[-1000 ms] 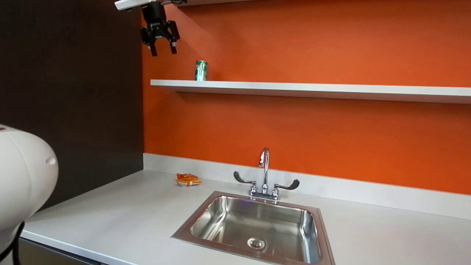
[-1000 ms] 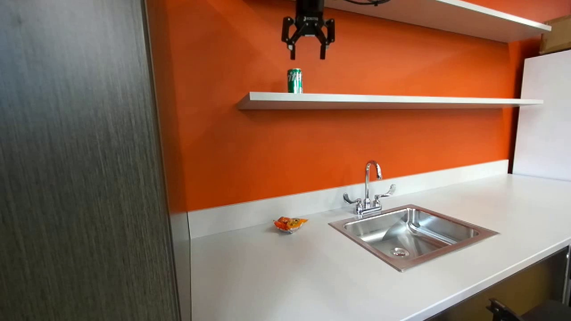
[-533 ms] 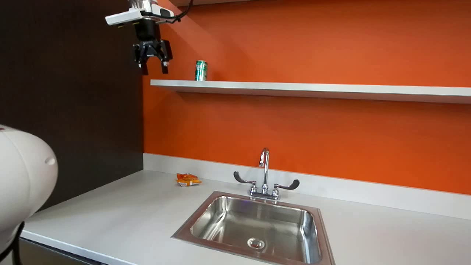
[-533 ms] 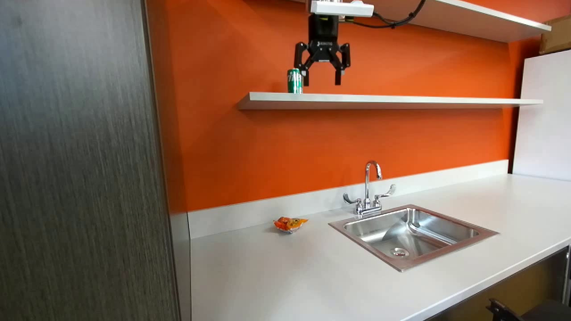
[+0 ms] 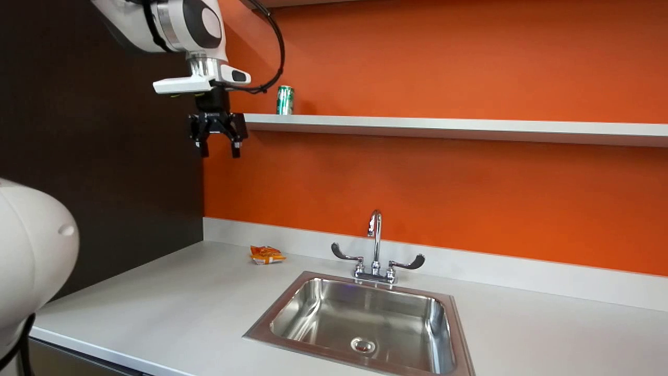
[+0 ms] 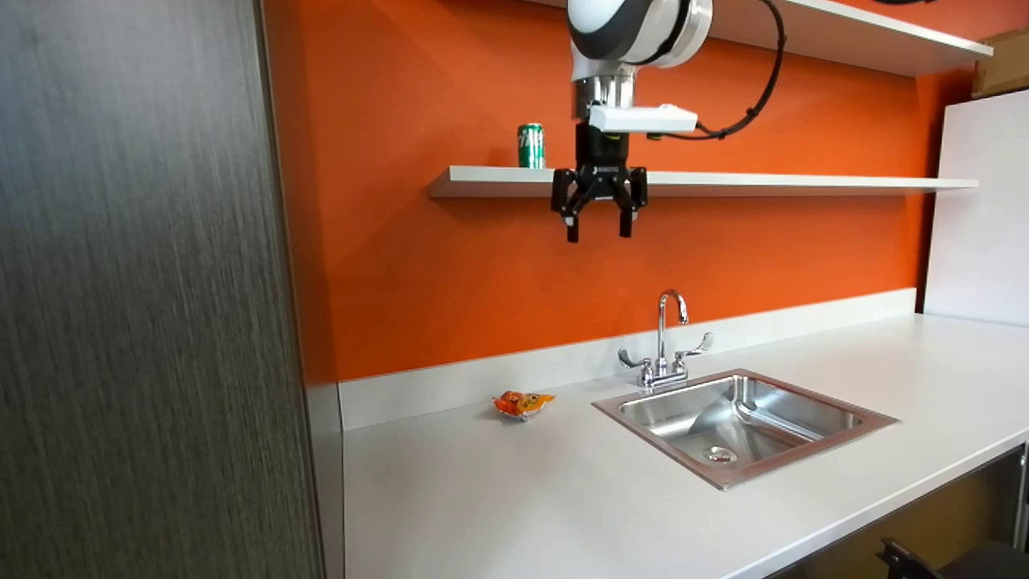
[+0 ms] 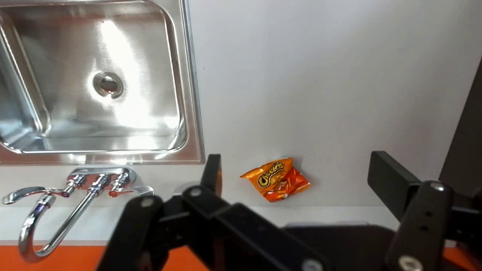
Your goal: Put the can on the shelf
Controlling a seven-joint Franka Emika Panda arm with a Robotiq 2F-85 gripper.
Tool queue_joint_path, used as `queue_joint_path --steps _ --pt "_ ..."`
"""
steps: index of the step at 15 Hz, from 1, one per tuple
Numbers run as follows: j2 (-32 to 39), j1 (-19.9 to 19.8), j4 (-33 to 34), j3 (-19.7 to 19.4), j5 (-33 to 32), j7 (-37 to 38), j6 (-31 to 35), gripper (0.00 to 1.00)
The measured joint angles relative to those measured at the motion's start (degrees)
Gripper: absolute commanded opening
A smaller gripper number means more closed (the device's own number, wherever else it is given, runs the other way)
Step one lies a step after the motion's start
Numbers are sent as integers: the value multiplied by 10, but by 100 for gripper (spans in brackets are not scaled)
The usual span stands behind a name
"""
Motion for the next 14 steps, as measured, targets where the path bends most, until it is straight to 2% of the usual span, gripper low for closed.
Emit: queue_joint_path --steps 7,14 --pt "5 -13 -84 -11 0 -80 107 100" --pt "20 -32 -101 -30 0 -92 127 100"
